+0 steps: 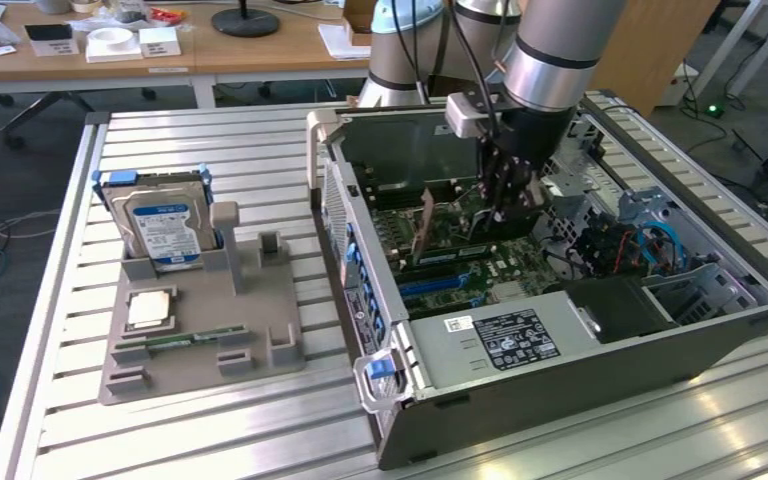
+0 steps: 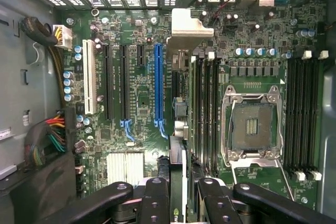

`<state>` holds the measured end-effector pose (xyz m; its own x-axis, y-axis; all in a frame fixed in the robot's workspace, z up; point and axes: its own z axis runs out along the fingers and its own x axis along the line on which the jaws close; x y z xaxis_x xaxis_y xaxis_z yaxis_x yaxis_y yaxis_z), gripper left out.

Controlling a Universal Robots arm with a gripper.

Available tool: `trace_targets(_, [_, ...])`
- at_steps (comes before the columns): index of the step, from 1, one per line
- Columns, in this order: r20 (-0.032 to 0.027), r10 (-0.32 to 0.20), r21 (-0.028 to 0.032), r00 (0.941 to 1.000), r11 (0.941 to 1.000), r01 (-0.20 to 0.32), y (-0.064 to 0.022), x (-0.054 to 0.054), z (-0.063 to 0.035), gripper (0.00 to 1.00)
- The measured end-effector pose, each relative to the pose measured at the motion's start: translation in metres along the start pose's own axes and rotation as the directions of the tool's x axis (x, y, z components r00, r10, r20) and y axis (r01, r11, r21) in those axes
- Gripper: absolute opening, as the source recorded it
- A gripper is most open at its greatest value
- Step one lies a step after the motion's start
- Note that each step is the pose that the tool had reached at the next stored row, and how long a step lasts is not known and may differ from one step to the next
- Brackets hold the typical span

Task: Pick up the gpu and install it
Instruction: 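Insert the gpu into the slot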

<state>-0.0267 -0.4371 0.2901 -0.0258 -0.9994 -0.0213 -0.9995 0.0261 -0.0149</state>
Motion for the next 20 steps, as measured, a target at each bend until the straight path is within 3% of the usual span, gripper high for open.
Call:
trace_targets(5, [0.0001,0.000,0.0058,1.0000,1.0000,0.000,0.0015,0.000,0.0036,0.26])
trace_targets(10, [0.0018,0.000,0.0158,1.0000,0.9999,0.000,0.0045,0.001,0.0044,0.26])
trace_targets(20, [0.0144,0.000,0.0243,0.9999,0.9997,0.000,0.0124,0.015,0.0040,0.26])
